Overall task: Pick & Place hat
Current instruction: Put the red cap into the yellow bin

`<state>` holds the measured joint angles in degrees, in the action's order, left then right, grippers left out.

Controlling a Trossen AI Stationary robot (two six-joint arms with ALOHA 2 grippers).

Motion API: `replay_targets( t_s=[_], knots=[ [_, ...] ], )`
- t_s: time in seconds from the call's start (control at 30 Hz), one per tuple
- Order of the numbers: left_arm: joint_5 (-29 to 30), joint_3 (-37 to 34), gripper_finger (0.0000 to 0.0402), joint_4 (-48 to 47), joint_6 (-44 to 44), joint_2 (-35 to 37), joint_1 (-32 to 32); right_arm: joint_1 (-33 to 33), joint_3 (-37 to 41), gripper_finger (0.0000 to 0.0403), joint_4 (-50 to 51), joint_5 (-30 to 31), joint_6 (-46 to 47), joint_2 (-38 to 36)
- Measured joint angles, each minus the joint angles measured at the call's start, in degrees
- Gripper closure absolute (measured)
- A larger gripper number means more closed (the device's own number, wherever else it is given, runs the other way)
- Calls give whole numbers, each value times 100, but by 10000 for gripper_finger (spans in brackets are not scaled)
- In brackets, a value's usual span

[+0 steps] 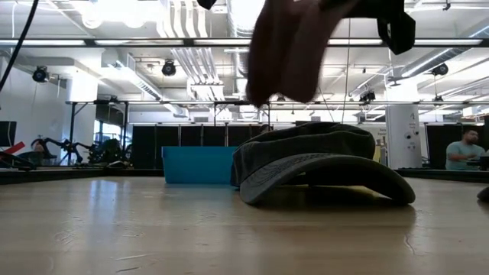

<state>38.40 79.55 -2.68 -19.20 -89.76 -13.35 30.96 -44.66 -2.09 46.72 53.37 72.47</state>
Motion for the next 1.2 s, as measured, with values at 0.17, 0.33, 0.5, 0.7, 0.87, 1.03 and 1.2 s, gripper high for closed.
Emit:
replay_targets(
  t_s=[0.17, 0.33, 0.5, 0.7, 0.87, 1.03, 1.2],
  knots=[
    [-139, 0, 383, -56, -7, 26, -128, 0, 0, 388, 218, -71, -374, -39],
    [-159, 0, 382, -1102, -144, 306, -469, 33, -49, 389, 1308, -139, -731, -268],
    [-148, 0, 381, -2697, -1165, 670, -779, 68, -608, 389, 3598, -316, -814, -301],
    [-148, 0, 381, -3500, -1640, 1085, -921, 216, -1786, 389, 5573, -359, -2512, 346],
    [-97, -2, 381, -3797, -1657, 1217, -763, 459, -2956, 389, 6589, -113, -4552, 1261],
    [-832, -9, 381, -4227, -1837, 1172, -473, 723, -3763, 389, 7427, 676, -5443, 2034],
    [-1517, -15, 381, -4901, -2036, 1137, -386, 858, -4183, 389, 8077, 718, -5056, 2437]
  ],
)
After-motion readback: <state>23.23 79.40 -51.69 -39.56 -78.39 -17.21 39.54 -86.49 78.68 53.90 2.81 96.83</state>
